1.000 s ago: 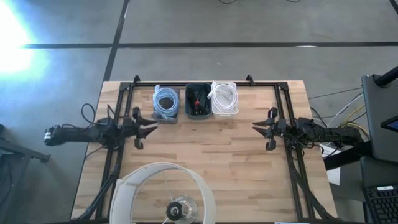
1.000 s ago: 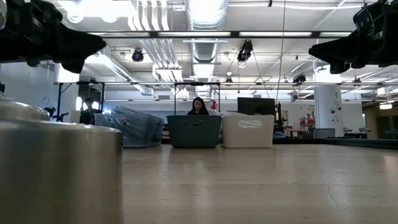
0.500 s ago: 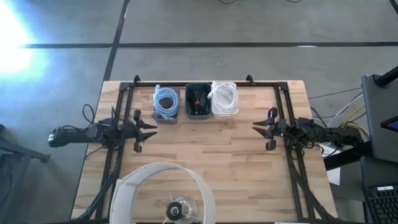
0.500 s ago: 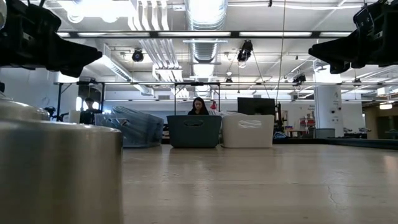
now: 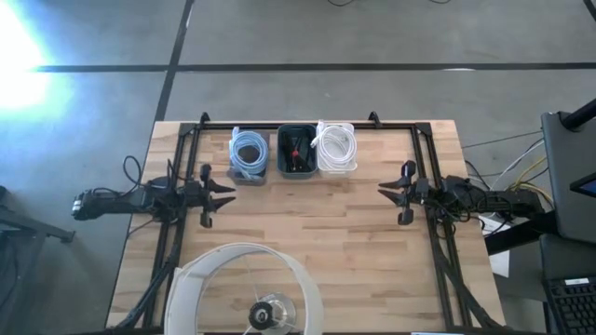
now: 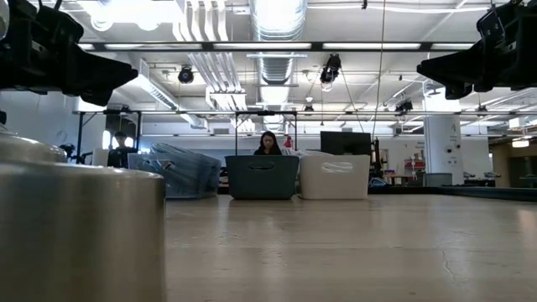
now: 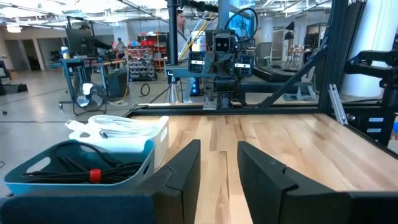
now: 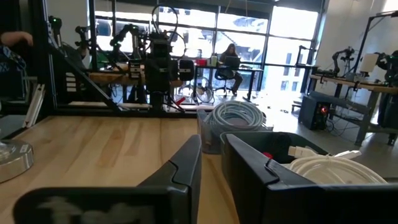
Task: Sort HDMI cables
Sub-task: Return to Home Position
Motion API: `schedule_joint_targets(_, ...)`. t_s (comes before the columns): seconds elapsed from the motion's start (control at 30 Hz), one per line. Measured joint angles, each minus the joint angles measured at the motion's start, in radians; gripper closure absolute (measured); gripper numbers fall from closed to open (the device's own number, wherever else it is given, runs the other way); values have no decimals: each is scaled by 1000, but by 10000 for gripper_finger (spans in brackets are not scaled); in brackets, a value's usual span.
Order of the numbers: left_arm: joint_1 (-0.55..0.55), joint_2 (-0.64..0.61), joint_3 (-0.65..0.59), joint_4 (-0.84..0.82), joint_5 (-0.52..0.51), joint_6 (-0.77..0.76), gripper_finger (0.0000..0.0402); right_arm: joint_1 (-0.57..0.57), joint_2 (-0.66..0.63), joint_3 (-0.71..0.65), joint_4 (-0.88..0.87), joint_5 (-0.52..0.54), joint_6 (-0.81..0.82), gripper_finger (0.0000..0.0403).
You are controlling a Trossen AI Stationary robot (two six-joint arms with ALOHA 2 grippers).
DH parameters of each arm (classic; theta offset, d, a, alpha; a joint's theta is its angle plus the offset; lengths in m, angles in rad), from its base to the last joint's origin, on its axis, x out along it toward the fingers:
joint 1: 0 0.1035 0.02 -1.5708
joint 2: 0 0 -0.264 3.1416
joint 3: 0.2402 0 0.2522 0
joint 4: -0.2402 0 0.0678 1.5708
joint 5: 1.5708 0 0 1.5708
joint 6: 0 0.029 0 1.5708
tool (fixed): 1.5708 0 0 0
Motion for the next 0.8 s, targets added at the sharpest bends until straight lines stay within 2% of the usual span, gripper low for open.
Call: schedule_joint_targets(0.8, 0, 0, 0, 0, -2, -2, 291, 0, 0, 0, 0, 0, 0, 313)
